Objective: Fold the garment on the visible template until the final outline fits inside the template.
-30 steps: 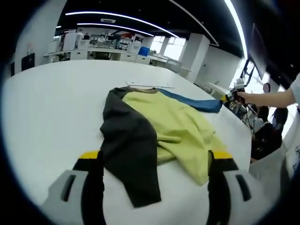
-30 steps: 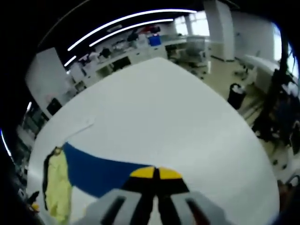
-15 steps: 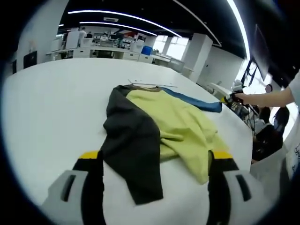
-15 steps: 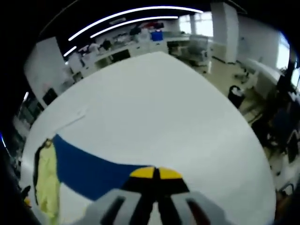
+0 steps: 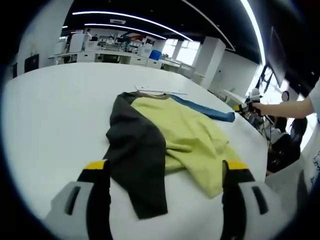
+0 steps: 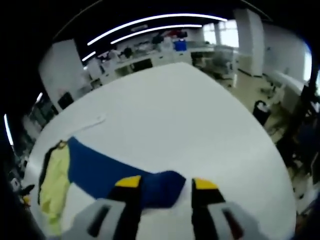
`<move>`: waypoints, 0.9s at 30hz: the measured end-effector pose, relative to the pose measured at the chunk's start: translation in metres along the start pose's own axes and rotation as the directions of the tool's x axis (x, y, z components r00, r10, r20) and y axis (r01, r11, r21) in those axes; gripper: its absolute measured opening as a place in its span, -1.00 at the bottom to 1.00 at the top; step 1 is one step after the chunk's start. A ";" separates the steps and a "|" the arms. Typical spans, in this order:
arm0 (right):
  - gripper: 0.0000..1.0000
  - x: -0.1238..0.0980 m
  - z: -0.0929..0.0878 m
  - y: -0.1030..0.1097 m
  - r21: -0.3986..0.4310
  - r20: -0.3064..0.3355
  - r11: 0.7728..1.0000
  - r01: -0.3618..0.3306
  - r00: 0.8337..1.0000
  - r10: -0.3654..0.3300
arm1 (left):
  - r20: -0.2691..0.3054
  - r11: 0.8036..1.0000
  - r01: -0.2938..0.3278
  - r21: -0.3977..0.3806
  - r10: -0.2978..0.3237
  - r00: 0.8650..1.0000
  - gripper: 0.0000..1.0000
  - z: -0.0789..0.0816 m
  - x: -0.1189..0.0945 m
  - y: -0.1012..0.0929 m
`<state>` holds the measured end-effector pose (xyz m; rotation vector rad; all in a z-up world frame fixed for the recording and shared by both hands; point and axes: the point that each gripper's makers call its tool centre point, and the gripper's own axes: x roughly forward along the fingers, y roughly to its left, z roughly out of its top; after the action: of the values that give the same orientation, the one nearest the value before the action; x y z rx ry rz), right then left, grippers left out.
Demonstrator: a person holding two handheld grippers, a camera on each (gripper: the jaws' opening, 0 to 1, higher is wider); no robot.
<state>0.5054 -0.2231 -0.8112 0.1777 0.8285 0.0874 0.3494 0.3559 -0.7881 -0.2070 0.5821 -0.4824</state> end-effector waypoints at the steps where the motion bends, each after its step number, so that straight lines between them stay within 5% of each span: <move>1: -0.18 -0.002 -0.002 -0.001 0.000 0.001 1.000 -0.005 1.000 0.005 | 0.001 1.000 0.000 0.000 0.000 1.000 0.80 0.000 0.000 0.000; 6: -0.08 -0.008 -0.013 -0.009 0.024 0.006 1.000 -0.012 1.000 0.012 | -0.001 1.000 0.003 -0.002 -0.003 1.000 0.80 -0.001 0.000 -0.001; 27: -0.31 0.000 -0.032 -0.003 0.089 0.012 0.996 -0.015 1.000 0.014 | -0.006 1.000 -0.004 -0.017 0.004 1.000 0.80 -0.005 -0.005 0.003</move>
<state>0.4815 -0.2221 -0.8329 0.2677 0.8200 0.0634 0.3437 0.3606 -0.7907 -0.2211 0.5922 -0.4745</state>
